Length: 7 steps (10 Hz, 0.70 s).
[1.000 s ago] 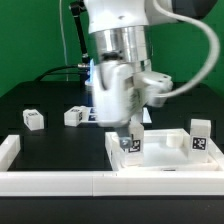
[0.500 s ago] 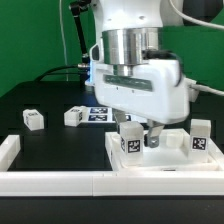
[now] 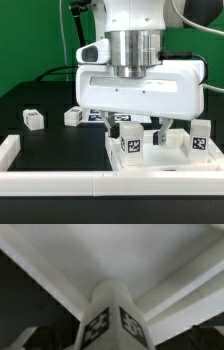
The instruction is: Assemble square table
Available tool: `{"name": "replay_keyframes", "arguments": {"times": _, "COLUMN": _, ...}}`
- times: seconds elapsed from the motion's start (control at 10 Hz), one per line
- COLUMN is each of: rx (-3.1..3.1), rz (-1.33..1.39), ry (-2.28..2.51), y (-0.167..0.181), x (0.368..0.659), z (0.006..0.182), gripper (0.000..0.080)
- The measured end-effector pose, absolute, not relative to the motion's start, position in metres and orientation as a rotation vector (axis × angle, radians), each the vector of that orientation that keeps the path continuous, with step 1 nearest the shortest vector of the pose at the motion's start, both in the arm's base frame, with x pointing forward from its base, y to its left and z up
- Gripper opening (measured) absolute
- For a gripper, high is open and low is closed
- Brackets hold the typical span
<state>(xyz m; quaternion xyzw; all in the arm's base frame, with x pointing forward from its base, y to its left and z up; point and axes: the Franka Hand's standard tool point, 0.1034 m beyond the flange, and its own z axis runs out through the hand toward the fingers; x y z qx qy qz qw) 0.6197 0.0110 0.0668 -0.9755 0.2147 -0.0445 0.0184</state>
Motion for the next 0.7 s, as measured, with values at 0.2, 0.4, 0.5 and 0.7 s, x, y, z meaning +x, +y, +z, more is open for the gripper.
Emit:
{"name": "replay_keyframes", "arguments": {"times": 0.2, "rx": -3.143, "rz": -0.157, "ry": 0.141, "y": 0.0090, "x": 0.6247, "z": 0.0710, "gripper": 0.0648}}
{"name": "replay_keyframes", "arguments": {"times": 0.4, "rx": -3.139, "rz": -0.156, "ry": 0.194, "y": 0.0085, "x": 0.6241, "z": 0.0703, "gripper": 0.0648}}
{"name": "replay_keyframes", "arguments": {"times": 0.5, "rx": -3.137, "rz": -0.156, "ry": 0.207, "y": 0.0084, "x": 0.6241, "z": 0.0703, "gripper": 0.0529}}
{"name": "replay_keyframes", "arguments": {"times": 0.7, "rx": -3.105, "rz": -0.155, "ry": 0.432, "y": 0.0087, "x": 0.6241, "z": 0.0703, "gripper": 0.0287}}
